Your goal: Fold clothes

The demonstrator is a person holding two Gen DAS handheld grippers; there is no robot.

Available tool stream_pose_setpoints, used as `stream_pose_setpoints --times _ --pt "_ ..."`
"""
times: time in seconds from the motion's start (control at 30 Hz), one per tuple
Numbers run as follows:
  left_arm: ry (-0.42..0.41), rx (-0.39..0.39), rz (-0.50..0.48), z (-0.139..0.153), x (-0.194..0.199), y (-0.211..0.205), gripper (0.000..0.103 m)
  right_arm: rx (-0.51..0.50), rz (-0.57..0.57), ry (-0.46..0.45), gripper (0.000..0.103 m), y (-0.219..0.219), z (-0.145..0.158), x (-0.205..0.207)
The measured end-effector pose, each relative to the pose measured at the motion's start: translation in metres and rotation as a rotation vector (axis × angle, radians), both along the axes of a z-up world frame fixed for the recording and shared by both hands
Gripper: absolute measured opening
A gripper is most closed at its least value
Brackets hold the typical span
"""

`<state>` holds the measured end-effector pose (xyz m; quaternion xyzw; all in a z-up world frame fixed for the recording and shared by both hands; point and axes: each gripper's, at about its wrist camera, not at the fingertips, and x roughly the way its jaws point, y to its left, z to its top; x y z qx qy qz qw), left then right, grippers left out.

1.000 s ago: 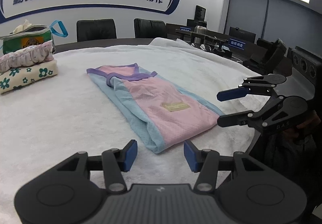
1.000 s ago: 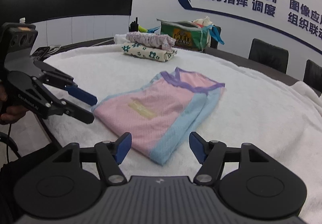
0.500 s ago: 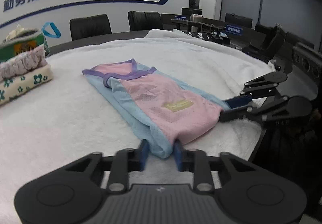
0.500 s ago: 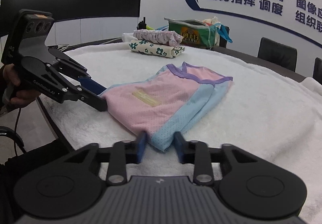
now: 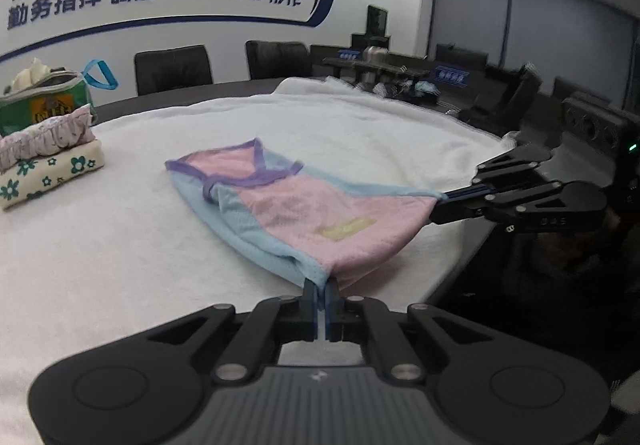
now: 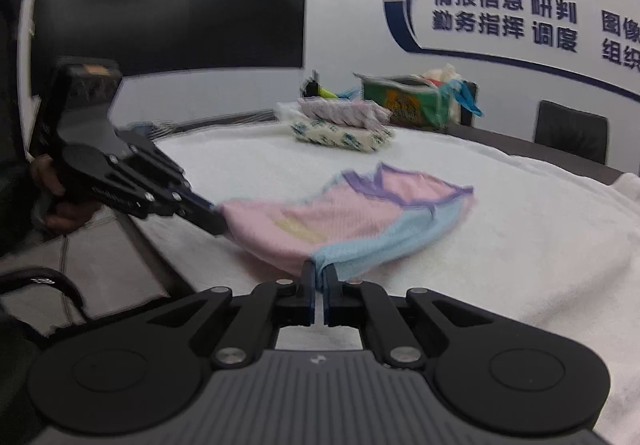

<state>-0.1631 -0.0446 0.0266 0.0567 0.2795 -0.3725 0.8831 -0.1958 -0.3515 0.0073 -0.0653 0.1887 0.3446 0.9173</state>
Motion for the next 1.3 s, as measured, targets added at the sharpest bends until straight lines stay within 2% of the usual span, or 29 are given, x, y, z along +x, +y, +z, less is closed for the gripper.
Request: stream_pose_setpoints --times 0.13,0.27,0.37,0.43,0.53,0.6,0.63,0.67,0.7,0.77,0.87,0.93,0.97,1.03,1.1,1.13,1.2,1.3 --pt "0.030 -0.066 -0.002 0.021 0.015 0.007 0.002 0.076 0.007 -0.045 0.003 -0.009 0.016 -0.006" --pt "0.060 -0.075 0.041 0.041 0.066 0.003 0.002 0.094 -0.070 -0.083 0.003 -0.007 0.030 0.030" --pt "0.131 -0.046 0.081 0.046 0.114 -0.005 0.002 0.044 -0.134 -0.056 0.003 0.007 0.037 0.073" --pt "0.191 -0.037 0.117 0.043 0.145 -0.010 0.002 -0.017 -0.167 -0.001 0.003 0.020 0.039 0.102" --pt "0.278 -0.010 0.155 0.027 0.184 -0.018 0.002 -0.116 -0.231 0.090 0.003 0.038 0.036 0.140" --pt "0.322 0.003 0.192 0.014 0.197 -0.021 0.005 -0.171 -0.264 0.143 0.003 0.047 0.031 0.162" --pt "0.336 -0.006 0.210 0.010 0.199 -0.019 0.012 -0.193 -0.279 0.173 0.005 0.049 0.025 0.171" --pt "0.340 -0.030 0.221 0.009 0.199 -0.013 0.021 -0.216 -0.295 0.203 0.011 0.051 0.019 0.179" --pt "0.345 -0.054 0.232 0.007 0.198 -0.006 0.025 -0.230 -0.312 0.216 0.016 0.051 0.015 0.182" --pt "0.335 -0.098 0.254 0.009 0.194 0.005 0.027 -0.227 -0.332 0.194 0.034 0.049 0.013 0.178" --pt "0.217 -0.149 0.276 0.033 0.177 0.015 0.029 -0.175 -0.272 0.155 0.034 0.056 0.021 0.168" --pt "0.141 -0.179 0.246 0.045 0.169 0.007 0.037 -0.140 -0.231 0.128 0.034 0.061 0.026 0.161" --pt "0.117 -0.184 0.231 0.046 0.167 -0.001 0.037 -0.122 -0.211 0.115 0.034 0.063 0.028 0.157" --pt "0.113 -0.119 0.224 0.036 0.164 -0.022 0.034 -0.116 -0.173 0.106 0.029 0.072 0.027 0.154" --pt "0.139 -0.056 0.206 0.018 0.162 -0.036 0.028 -0.190 -0.162 0.140 0.026 0.090 0.004 0.160" --pt "0.156 -0.052 0.200 0.010 0.160 -0.037 0.026 -0.194 -0.163 0.149 0.027 0.092 -0.003 0.161" --pt "0.183 -0.033 0.204 -0.004 0.158 -0.040 0.026 -0.137 -0.172 0.153 0.027 0.085 -0.004 0.161" --pt "0.170 -0.019 0.211 -0.010 0.155 -0.041 0.025 -0.094 -0.206 0.147 0.027 0.069 0.008 0.154"
